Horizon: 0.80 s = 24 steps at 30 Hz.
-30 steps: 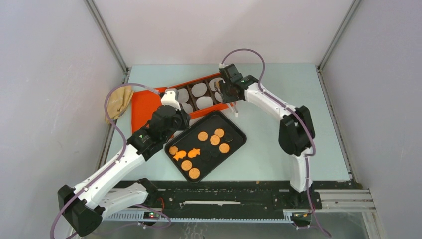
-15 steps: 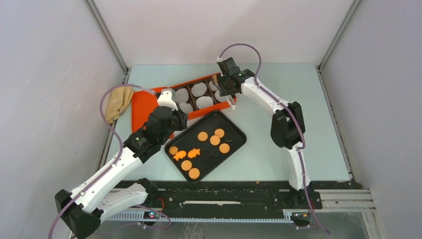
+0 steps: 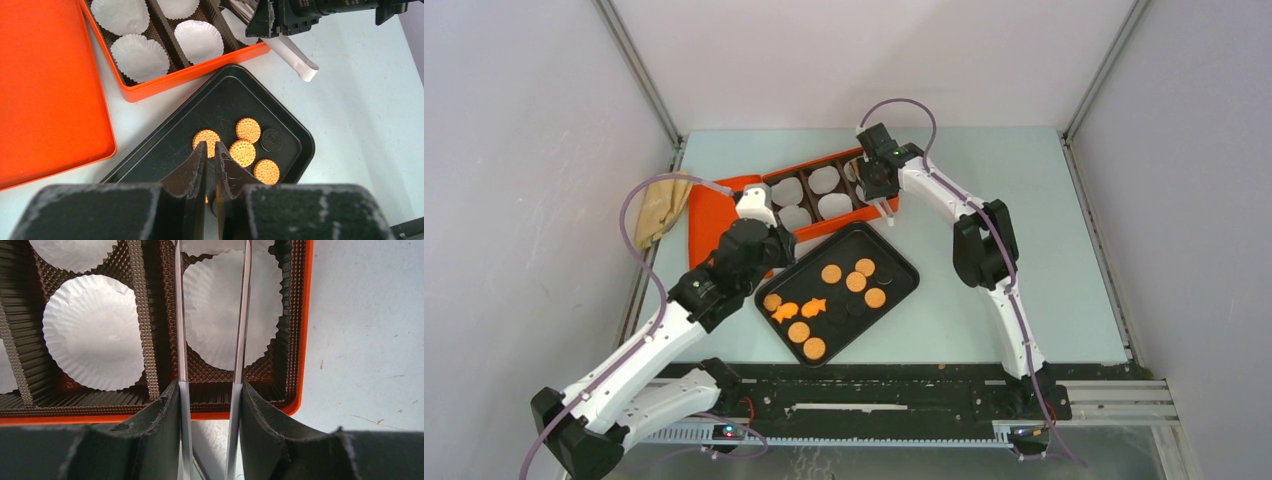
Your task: Pack the cookies
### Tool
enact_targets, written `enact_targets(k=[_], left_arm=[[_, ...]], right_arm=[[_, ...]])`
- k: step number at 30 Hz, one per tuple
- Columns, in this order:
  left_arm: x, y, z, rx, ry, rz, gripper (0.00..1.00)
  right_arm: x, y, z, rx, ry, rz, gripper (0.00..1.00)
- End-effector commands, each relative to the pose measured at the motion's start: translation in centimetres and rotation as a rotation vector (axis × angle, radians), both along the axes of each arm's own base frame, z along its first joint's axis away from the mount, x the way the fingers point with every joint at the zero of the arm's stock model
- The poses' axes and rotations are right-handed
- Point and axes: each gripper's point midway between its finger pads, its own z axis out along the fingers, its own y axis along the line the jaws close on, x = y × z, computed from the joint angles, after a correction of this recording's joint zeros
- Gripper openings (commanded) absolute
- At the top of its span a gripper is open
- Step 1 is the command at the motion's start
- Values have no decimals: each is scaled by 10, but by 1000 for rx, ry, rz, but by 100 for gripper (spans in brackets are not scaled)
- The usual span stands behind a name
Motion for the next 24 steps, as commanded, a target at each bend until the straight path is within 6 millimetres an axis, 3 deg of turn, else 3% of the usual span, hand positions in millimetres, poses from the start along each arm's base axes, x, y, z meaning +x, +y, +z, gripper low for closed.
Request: enact_targets(k=[1,5,15,19,20,24], left_arm=[[-2,13,-1,12,-16,46,15],[-4,14,0,9,-13,45,16],[-7,9,4,-18,-22,17,20],[-7,4,5,-37,-31,-3,20],[-7,3,7,-45,-37,-8,20],[-6,1,7,-53,-41,-14,21]], right_arm=[[19,5,41,48,-112,-4,43],[20,6,46,61,-131,-7,54],[9,-8,95,104,-236,-40,56],[-12,-12,118,128,-287,-32,56],[-21,-13,131,148,-311,-27,56],[-62,-8,138,163,-290,14,56]])
